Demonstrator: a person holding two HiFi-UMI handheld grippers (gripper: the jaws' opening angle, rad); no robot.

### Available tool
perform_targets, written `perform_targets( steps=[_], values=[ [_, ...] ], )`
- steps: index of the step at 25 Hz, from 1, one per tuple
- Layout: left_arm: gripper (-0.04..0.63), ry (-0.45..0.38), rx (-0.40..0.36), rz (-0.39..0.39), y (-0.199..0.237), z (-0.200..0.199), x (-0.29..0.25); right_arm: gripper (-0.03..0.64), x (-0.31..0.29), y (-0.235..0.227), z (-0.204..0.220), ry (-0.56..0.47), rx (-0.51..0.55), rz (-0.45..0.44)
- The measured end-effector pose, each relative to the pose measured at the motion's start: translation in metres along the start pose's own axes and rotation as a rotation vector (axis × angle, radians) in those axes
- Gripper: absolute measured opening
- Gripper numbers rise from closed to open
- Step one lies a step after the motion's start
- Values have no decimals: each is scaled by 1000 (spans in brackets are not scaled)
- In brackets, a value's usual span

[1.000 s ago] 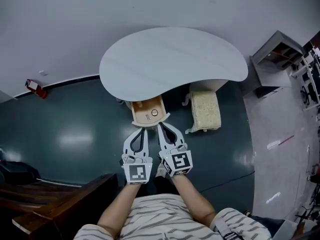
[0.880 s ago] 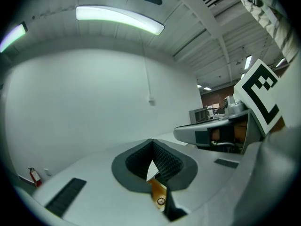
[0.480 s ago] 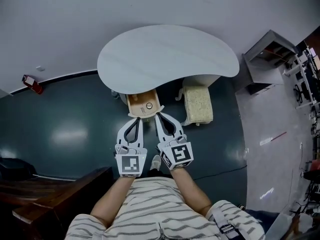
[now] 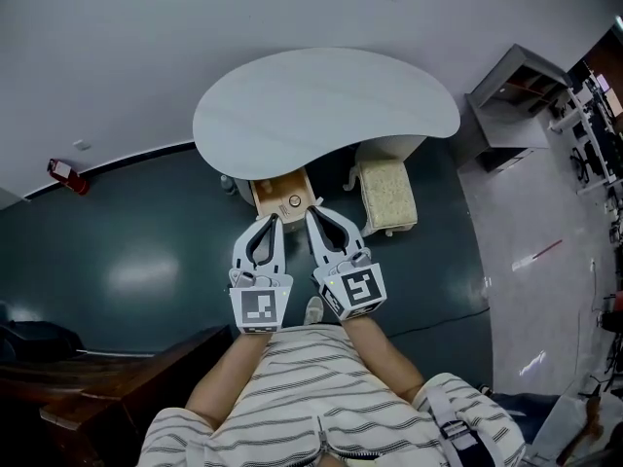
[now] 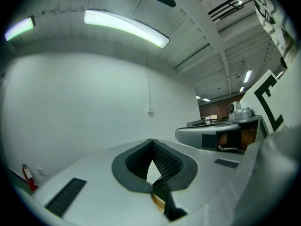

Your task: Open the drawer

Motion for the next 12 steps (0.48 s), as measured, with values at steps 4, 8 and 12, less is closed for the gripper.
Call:
perform_targets(
  steps=[4, 8, 12],
  values=[
    [5, -14, 10, 3, -1, -6, 1, 14, 2, 2, -8, -16, 14, -6],
    [5, -26, 8, -1, 1, -12, 0, 14, 2, 0, -13, -23, 16, -6],
    [5, -36, -4, 9, 3, -15, -3, 14, 0, 1, -15, -39, 12, -2]
  ],
)
Point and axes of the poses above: the fingertips, and each gripper's own axes: x backward along the fingers, y to its left, z out of its underside, the point moved 5 cm from there along x, backward along the fingers, and after that the axes turned 5 degrees about -y, right-handed, at the moved point
